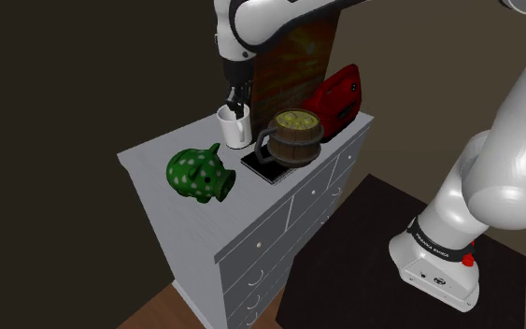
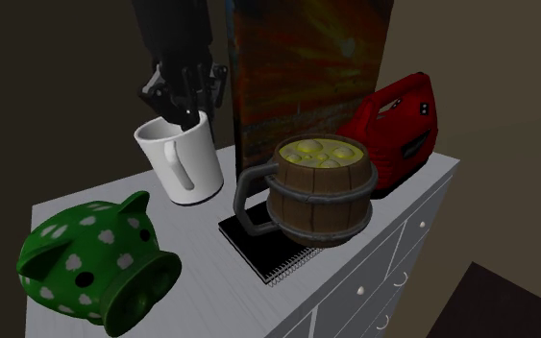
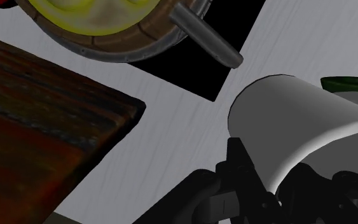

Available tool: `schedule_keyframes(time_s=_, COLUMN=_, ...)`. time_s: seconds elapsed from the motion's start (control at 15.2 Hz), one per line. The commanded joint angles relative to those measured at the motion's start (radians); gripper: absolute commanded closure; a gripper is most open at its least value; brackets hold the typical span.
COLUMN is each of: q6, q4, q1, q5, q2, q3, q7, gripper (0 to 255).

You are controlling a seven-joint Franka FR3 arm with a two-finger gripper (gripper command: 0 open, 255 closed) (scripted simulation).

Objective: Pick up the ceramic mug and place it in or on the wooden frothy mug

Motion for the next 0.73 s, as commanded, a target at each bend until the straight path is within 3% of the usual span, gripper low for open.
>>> schedule_keyframes(time_s=0.0, q6=-0.028, q4=0.021, q1=0.001, q5=0.003, q2=-0.007, q3=0.001, q7=-0.003, gripper=255)
schedule_keyframes(time_s=0.66, q6=-0.156, q4=0.129, q1=0.001, q5=0.012, q2=-0.028, q3=0.002, q7=-0.017, gripper=255)
